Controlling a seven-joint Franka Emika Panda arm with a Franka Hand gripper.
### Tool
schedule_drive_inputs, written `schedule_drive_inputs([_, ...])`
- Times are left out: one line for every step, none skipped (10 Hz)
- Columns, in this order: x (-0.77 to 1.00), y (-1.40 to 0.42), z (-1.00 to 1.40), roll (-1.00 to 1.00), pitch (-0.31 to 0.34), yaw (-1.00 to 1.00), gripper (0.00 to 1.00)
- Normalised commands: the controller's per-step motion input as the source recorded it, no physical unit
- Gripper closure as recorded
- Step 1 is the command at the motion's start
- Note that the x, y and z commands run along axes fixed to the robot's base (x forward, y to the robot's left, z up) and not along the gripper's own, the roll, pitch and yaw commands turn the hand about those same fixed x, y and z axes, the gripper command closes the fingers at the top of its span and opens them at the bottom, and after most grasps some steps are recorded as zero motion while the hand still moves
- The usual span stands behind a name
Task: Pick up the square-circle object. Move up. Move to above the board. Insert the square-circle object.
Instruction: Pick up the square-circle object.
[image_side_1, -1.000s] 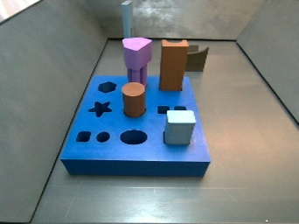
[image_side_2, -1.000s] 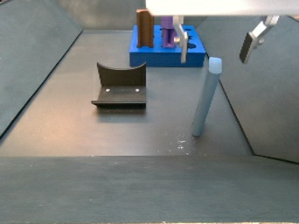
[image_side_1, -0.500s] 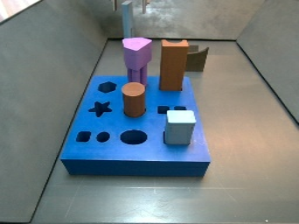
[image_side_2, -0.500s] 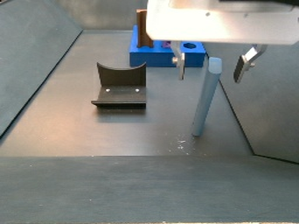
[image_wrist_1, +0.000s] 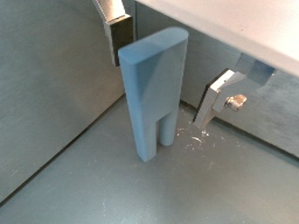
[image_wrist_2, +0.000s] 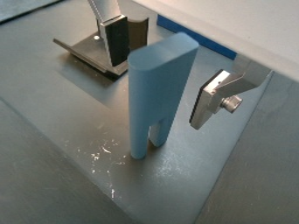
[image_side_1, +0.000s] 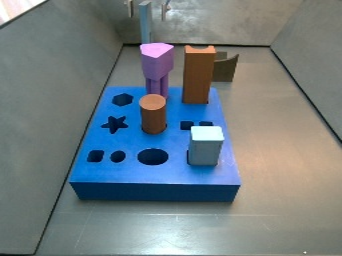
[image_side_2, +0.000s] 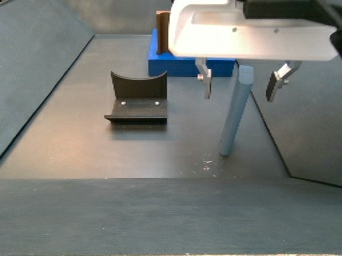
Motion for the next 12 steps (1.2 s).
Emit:
schedule_drive_inputs([0.04,0.00,-0.24,-0.08,0.000,-0.08,0.00])
schedule_drive_inputs([0.02,0.00,0.00,-0.06,0.000,-0.11,0.00])
schedule_drive_inputs([0.00,0.00,0.00,0.00,0.000,0.00,0.00])
schedule_drive_inputs([0.00,0.00,0.00,0.00,0.000,0.00,1.00])
schedule_drive_inputs([0.00,0.00,0.00,0.00,0.000,0.00,1.00])
schedule_drive_inputs([0.00,0.00,0.00,0.00,0.000,0.00,1.00])
schedule_drive_inputs([0.00,0.00,0.00,0.00,0.000,0.00,1.00])
schedule_drive_inputs([0.00,0.00,0.00,0.00,0.000,0.00,1.00])
schedule_drive_inputs([0.00,0.00,0.00,0.00,0.000,0.00,1.00])
schedule_drive_inputs([0.00,0.00,0.00,0.00,0.000,0.00,1.00])
schedule_drive_inputs([0.00,0.00,0.00,0.00,0.000,0.00,1.00])
schedule_drive_inputs([0.00,0.00,0.00,0.00,0.000,0.00,1.00])
